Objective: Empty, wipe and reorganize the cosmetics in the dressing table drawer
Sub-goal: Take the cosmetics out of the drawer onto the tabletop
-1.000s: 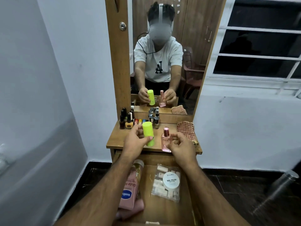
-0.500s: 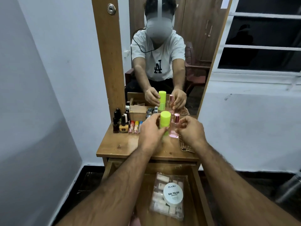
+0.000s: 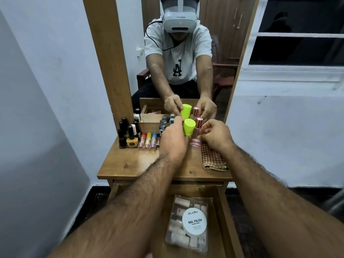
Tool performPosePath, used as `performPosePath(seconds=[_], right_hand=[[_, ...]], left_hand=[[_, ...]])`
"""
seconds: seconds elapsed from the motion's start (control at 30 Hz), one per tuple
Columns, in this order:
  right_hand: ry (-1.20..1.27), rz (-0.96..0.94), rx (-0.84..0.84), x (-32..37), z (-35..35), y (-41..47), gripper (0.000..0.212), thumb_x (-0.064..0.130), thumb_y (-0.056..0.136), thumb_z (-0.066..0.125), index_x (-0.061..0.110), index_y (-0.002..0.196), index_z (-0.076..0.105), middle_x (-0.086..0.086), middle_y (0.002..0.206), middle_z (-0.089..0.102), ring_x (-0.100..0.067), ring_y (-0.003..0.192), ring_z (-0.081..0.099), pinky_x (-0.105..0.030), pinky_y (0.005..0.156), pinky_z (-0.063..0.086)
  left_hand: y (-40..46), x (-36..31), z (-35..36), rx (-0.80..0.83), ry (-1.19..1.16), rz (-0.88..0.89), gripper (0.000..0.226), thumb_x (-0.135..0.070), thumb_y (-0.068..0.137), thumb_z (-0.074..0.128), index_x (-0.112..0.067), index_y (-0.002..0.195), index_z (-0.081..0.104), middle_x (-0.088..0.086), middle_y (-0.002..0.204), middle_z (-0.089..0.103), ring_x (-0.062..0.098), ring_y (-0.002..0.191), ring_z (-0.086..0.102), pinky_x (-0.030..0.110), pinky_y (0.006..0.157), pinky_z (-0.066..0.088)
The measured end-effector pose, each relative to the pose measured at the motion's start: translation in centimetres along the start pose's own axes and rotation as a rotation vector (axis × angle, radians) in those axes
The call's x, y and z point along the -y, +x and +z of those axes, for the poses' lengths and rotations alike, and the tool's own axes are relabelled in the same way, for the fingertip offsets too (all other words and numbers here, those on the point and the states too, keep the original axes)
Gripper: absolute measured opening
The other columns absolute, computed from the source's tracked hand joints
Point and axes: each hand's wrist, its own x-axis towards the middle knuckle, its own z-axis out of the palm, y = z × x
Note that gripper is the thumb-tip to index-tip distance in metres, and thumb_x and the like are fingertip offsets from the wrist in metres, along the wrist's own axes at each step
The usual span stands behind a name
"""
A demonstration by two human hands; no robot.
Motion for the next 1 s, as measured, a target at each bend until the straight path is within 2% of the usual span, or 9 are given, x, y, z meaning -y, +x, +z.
performPosePath(seconds=[0.1, 0.2, 0.27, 0.43, 0.57, 0.67, 0.87, 1.0], right_hand=[[0.021, 0.007, 0.012, 0.1, 0.1, 0.2, 0.026, 0.006, 0.075, 0.082, 0.022, 0.083, 0.062, 0.003, 0.084, 0.067, -0.007, 0.075, 0.061, -0.018, 0.057, 0.042], [0.024, 0.011, 0.019, 0.3, 0.1, 0.4, 0.028, 0.006, 0.075, 0.082, 0.023, 0.081, 0.061, 0.005, 0.08, 0.066, -0.007, 0.074, 0.06, -0.018, 0.056, 0.041], [0.023, 0.014, 0.022, 0.3, 0.1, 0.7, 0.028, 0.005, 0.075, 0.082, 0.023, 0.081, 0.061, 0.006, 0.079, 0.066, -0.008, 0.075, 0.061, -0.018, 0.058, 0.042], [-0.006, 0.002, 0.005, 0.2, 0.6, 1.1, 0.027, 0.007, 0.076, 0.081, 0.023, 0.084, 0.061, 0.003, 0.085, 0.067, -0.012, 0.082, 0.063, -0.021, 0.064, 0.047], [-0.04, -0.001, -0.023, 0.1, 1.0, 1.2, 0.025, 0.01, 0.078, 0.08, 0.024, 0.087, 0.062, 0.001, 0.091, 0.067, -0.015, 0.088, 0.062, -0.029, 0.074, 0.052], [-0.058, -0.002, -0.039, 0.1, 1.1, 1.4, 0.024, 0.011, 0.079, 0.079, 0.025, 0.089, 0.062, 0.002, 0.092, 0.066, -0.016, 0.089, 0.062, -0.027, 0.072, 0.05], [-0.121, 0.003, -0.062, 0.2, 1.1, 1.7, 0.024, 0.012, 0.079, 0.08, 0.023, 0.089, 0.062, 0.001, 0.094, 0.067, -0.017, 0.088, 0.062, -0.027, 0.071, 0.047], [-0.171, -0.008, -0.09, 0.1, 1.1, 1.7, 0.024, 0.013, 0.079, 0.08, 0.022, 0.09, 0.061, 0.0, 0.094, 0.066, -0.018, 0.089, 0.061, -0.028, 0.071, 0.046]], left_hand=[[-0.1, 0.0, 0.2, 0.005, 0.024, -0.044, 0.048, -0.02, 0.09, 0.07, -0.025, 0.13, 0.043, 0.001, 0.11, 0.067, 0.018, 0.1, 0.062, 0.032, 0.078, 0.049], [-0.3, 0.0, 0.4, 0.017, 0.044, -0.06, 0.051, -0.019, 0.092, 0.067, -0.024, 0.134, 0.039, 0.002, 0.111, 0.065, 0.015, 0.094, 0.059, 0.03, 0.076, 0.046], [-0.5, 0.1, 0.5, 0.014, 0.039, -0.062, 0.05, -0.017, 0.093, 0.064, -0.024, 0.135, 0.038, 0.003, 0.11, 0.066, 0.013, 0.09, 0.055, 0.028, 0.075, 0.044], [-1.3, -0.1, 0.4, 0.012, 0.024, -0.025, 0.052, -0.024, 0.098, 0.056, -0.027, 0.143, 0.031, 0.003, 0.113, 0.065, 0.021, 0.101, 0.062, 0.031, 0.076, 0.042], [-1.6, 0.0, 0.3, 0.019, 0.025, -0.016, 0.058, -0.03, 0.098, 0.055, -0.032, 0.148, 0.026, 0.004, 0.11, 0.067, 0.023, 0.1, 0.065, 0.035, 0.081, 0.049], [-1.7, 0.1, 0.4, 0.005, 0.024, -0.015, 0.062, -0.033, 0.097, 0.057, -0.034, 0.149, 0.024, 0.001, 0.108, 0.068, 0.02, 0.097, 0.065, 0.034, 0.079, 0.049], [-2.3, 0.3, 0.3, 0.002, 0.011, 0.002, 0.064, -0.032, 0.095, 0.058, -0.031, 0.151, 0.026, 0.0, 0.12, 0.066, 0.019, 0.105, 0.064, 0.034, 0.086, 0.051], [-2.4, 0.4, 0.3, -0.006, 0.01, 0.029, 0.061, -0.024, 0.096, 0.058, -0.027, 0.15, 0.03, -0.001, 0.133, 0.059, 0.017, 0.115, 0.06, 0.032, 0.093, 0.049]])
